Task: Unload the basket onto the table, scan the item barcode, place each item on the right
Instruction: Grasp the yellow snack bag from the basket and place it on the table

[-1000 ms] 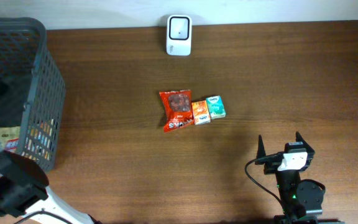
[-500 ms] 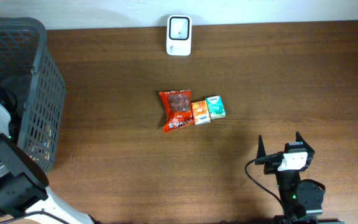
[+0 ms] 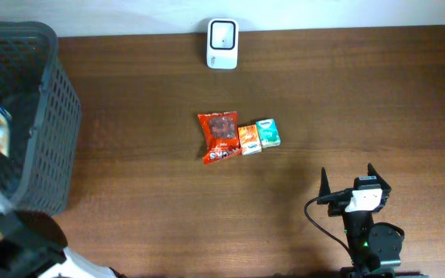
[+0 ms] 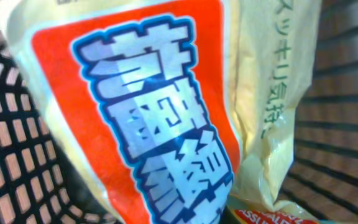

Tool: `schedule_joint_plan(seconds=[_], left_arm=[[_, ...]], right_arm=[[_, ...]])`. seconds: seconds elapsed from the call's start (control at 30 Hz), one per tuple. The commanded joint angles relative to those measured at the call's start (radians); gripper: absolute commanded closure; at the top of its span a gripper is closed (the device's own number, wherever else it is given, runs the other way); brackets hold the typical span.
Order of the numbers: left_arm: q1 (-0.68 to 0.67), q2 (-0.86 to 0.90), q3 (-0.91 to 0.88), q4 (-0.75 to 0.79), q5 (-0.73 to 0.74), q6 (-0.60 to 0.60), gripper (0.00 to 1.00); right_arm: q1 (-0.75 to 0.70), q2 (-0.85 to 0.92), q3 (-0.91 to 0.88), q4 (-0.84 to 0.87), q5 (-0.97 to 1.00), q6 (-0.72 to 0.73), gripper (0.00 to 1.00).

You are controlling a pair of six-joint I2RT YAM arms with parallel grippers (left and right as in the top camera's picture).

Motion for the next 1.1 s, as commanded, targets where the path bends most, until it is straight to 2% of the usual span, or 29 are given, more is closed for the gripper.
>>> schedule_joint_plan(seconds=[0.0,0.07,0.1,0.17,0.23,0.27,0.33,0.4,0.53,0.67,0.7,0.8,0.87,0.9,0.93,0.97,1.07], left_arm=[[-0.028,-0.151,0.167,-0.004,0.157,0.008,1.00],[-0.095,-0.219,0.181,0.003,0.286,0.042,1.00],[-0.173,-0.245,0.181,0.018,0.361,0.103,1.00],[-0.308,-0.252,0.181,0.034,0.402,0.177,1.00],[-0.544,-0.225,0.167,0.049,0.349,0.256,1.00],[-0.607,-0.210,0.162,0.044,0.308,0.255,1.00],[-0.790,-0.124,0.153,-0.017,0.124,0.295,1.00],[-0.893,-0.032,0.146,-0.108,0.033,0.319,1.00],[-0.989,0.200,0.145,-0.266,-0.061,0.319,1.00],[-1.005,0.416,0.144,-0.292,-0.048,0.338,1.00],[-1.005,0.451,0.144,-0.291,-0.040,0.360,1.00],[-1.005,0.548,0.144,-0.292,0.117,0.559,0.95],[-1.005,0.587,0.144,-0.292,0.141,0.603,0.83],[-1.005,0.590,0.144,-0.292,0.141,0.616,0.68],[-1.004,0.590,0.145,-0.290,0.140,0.629,0.21],[-1.000,0.590,0.149,-0.290,0.140,0.629,0.01],[-0.970,0.589,0.189,-0.327,0.140,0.620,0.01]], right_arm=[[-0.006,-0.006,-0.007,-0.005,0.002,-0.004,0.01],[-0.006,-0.006,-0.007,-0.005,0.002,-0.003,0.01],[-0.006,-0.006,-0.007,-0.005,0.002,-0.004,0.01],[-0.006,-0.006,-0.007,-0.005,0.002,-0.003,0.01],[-0.006,-0.006,-0.007,-0.005,0.002,-0.003,0.01],[-0.006,-0.006,-0.007,-0.005,0.002,-0.003,0.01],[-0.006,-0.006,-0.007,-0.005,0.002,-0.003,0.02],[-0.006,-0.006,-0.007,-0.005,0.002,-0.004,0.01],[-0.006,-0.006,-0.007,-0.005,0.002,-0.003,0.01],[-0.006,-0.006,-0.007,-0.005,0.002,-0.003,0.01],[-0.006,-0.006,-0.007,-0.005,0.002,-0.003,0.01],[-0.006,-0.006,-0.007,-0.005,0.002,-0.003,0.01],[-0.006,-0.006,-0.007,-0.005,0.002,-0.003,0.02],[-0.006,-0.006,-0.007,-0.005,0.002,-0.003,0.02],[-0.006,-0.006,-0.007,-0.005,0.002,-0.003,0.02],[-0.006,-0.006,-0.007,-0.005,0.002,-0.003,0.01],[-0.006,-0.006,-0.007,-0.005,0.002,-0.003,0.02]])
